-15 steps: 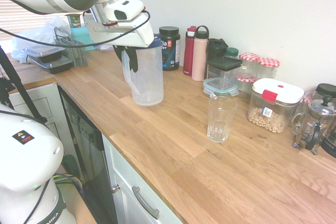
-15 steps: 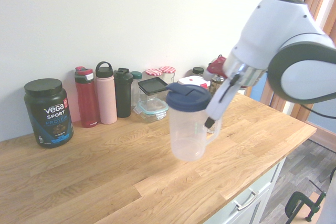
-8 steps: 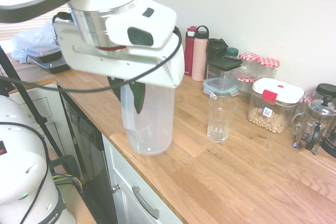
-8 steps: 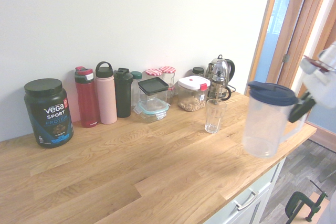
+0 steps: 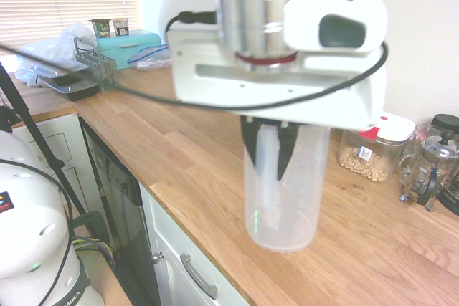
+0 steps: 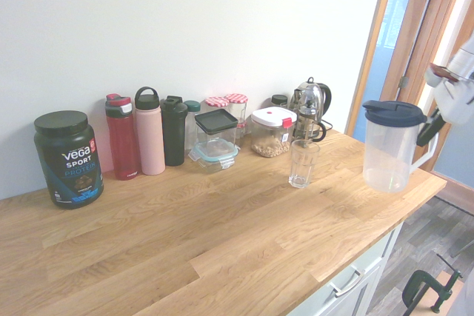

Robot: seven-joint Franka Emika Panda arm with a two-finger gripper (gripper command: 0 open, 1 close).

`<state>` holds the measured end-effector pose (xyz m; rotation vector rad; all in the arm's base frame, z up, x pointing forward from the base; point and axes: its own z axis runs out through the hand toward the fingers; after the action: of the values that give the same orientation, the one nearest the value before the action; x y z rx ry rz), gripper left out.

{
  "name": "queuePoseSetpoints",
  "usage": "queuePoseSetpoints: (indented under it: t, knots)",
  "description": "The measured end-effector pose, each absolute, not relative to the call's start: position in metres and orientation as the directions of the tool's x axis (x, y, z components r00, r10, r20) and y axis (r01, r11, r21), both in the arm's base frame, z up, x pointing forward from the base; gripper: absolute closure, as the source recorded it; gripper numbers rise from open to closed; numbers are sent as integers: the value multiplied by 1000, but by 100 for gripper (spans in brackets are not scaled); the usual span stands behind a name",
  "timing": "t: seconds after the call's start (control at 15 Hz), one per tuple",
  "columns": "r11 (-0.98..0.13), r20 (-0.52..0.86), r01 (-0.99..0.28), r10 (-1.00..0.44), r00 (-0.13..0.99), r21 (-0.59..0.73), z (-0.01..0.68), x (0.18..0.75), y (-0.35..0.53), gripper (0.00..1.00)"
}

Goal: Pour me some water

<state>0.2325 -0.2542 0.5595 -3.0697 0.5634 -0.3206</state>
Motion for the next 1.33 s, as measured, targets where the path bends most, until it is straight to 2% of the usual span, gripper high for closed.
queuePoseSetpoints:
  t: [0.4, 0.67, 0.93, 1.07, 1.33]
  knots:
    - [-914, 38, -300, -301, 953, 274, 538, 357, -205, 100]
    - [-832, -92, -253, -339, 936, 493, 541, 373, -197, 100]
    - [-727, -191, -137, -350, 917, 673, 533, 385, -157, 100]
    - [-693, -208, -102, -349, 914, 714, 527, 395, -147, 100]
    - [-683, -177, -115, -343, 923, 721, 542, 411, -146, 100]
